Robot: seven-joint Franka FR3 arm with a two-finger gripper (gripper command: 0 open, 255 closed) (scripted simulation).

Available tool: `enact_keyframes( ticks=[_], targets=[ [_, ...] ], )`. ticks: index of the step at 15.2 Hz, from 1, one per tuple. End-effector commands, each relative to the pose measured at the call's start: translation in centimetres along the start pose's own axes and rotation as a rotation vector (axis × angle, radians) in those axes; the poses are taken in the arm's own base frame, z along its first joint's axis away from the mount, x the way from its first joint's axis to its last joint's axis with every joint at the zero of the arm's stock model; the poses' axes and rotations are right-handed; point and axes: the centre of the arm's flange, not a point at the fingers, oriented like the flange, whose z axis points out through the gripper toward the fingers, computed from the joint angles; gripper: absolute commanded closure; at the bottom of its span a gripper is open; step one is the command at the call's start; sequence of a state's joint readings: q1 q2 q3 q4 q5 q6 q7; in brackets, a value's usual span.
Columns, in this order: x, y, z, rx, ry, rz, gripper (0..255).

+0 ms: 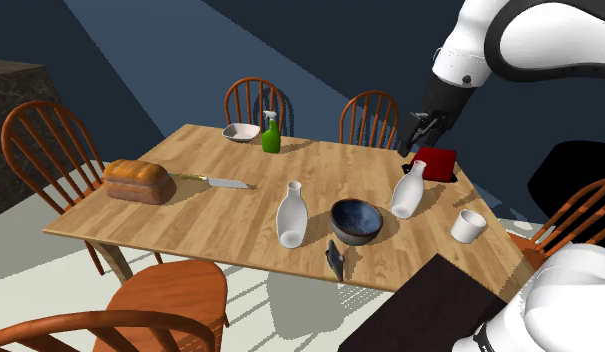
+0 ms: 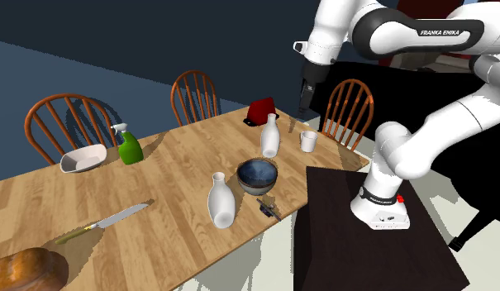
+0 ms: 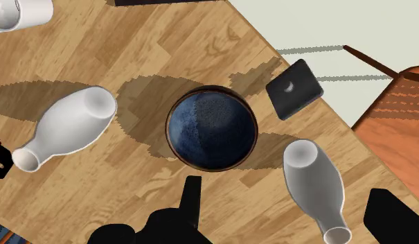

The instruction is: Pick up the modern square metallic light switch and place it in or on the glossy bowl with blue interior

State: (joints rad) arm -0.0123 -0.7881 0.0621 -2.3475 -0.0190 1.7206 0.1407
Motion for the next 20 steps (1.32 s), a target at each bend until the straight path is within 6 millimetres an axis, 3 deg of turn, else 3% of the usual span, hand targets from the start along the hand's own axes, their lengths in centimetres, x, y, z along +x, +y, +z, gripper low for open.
enact_keyframes(
  ticks=[1, 20],
  targets=[
    [0.0, 0.0, 0.0, 0.0, 0.0, 0.0, 0],
    [5.0, -7.6, 24.1, -0.015, -0.195, 0.174, 0]
  ],
)
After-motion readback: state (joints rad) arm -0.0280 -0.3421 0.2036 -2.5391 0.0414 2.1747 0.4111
